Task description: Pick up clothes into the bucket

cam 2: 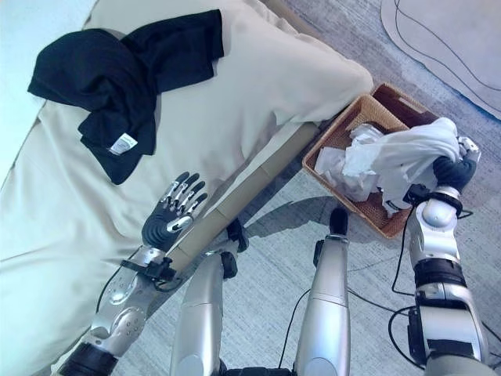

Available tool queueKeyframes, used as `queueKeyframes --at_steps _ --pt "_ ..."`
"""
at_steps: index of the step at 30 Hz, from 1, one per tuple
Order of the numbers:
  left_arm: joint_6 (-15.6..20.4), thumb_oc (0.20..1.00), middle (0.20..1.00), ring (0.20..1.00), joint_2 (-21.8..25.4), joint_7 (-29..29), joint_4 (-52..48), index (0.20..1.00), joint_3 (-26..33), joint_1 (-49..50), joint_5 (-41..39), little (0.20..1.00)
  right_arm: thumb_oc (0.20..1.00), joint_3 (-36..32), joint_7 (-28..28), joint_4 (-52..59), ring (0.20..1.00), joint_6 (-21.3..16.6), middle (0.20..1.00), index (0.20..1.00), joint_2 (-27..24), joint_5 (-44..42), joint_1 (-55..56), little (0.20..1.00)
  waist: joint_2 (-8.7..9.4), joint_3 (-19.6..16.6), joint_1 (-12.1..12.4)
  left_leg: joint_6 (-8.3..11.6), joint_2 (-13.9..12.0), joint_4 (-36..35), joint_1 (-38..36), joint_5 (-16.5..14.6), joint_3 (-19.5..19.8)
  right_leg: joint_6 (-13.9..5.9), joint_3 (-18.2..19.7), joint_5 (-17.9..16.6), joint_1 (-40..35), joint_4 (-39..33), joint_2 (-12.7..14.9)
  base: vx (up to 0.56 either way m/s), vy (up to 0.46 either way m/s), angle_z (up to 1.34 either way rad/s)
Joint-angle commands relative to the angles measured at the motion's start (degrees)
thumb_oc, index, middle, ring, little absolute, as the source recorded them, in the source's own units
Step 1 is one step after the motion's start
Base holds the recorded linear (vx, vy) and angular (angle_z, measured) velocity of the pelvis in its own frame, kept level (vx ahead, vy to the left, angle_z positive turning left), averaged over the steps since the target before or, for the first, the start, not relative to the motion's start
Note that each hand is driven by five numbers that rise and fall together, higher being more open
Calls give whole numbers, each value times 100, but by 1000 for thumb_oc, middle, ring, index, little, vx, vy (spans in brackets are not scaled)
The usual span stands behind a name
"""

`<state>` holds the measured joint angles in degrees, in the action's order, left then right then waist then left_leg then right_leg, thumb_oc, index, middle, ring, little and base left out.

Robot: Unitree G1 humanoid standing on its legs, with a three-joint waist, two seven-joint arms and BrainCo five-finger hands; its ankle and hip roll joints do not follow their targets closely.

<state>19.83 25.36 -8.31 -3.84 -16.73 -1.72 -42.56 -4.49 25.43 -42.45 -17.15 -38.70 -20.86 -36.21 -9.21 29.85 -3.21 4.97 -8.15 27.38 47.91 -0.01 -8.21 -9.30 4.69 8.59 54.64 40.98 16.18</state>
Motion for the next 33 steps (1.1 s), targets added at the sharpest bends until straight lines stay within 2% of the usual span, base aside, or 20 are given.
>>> queueKeyframes --at_steps 1,8,11,19,20,21,33 --pt "425 1000 1000 1000 111 63 -383 1000 39 201 -198 1000 200 278 84 35 200 -303 200 200 -359 301 -196 200 6 -411 -1 -134 152 1042 473 -856 159 107 -297 -669 322 -411 -216 0 0 0" --pt "549 1000 1000 1000 126 117 -471 1000 -100 -13 -332 1000 200 907 72 -791 200 -193 200 200 -368 372 -1004 200 -10 -359 62 -133 172 1075 969 -773 197 104 -261 -724 809 -312 -222 -17 -10 0" --pt "589 1000 1000 1000 166 163 -556 1000 -181 -92 -320 1000 200 1235 76 -1428 200 -11 200 200 -462 487 -1462 200 -29 -398 137 -126 198 1049 1123 -709 223 111 -247 -734 1001 -249 -217 7 4 3" --pt "577 1000 1000 1000 216 253 -542 1000 -271 -67 -287 1000 200 1380 -28 -2551 200 292 200 200 -548 368 -1764 200 -37 -471 202 -115 231 1129 1243 -702 267 157 -284 -621 1126 -49 -240 8 -12 5" --pt "569 1000 1000 1000 211 256 -539 1000 -260 -54 -297 1000 856 1391 -81 -2709 856 375 856 856 -562 396 -1731 856 -12 -497 207 -113 236 1154 1224 -718 290 173 -303 -588 1098 -24 -253 0 -37 4" --pt "566 1000 1000 1000 215 260 -543 1000 -244 -41 -304 1000 1000 1420 -114 -2807 1000 421 1000 1000 -559 435 -1728 1000 4 -509 204 -109 225 1163 1217 -726 311 184 -310 -578 1081 -20 -262 2 -45 3" --pt "568 1000 1000 1000 220 310 -348 1000 -121 -86 -219 1000 1000 1299 -147 -2906 1000 497 1000 1000 -378 438 -1420 1000 152 -608 108 -80 159 960 772 -724 351 199 -398 -548 665 -208 -308 -2 -9 0"
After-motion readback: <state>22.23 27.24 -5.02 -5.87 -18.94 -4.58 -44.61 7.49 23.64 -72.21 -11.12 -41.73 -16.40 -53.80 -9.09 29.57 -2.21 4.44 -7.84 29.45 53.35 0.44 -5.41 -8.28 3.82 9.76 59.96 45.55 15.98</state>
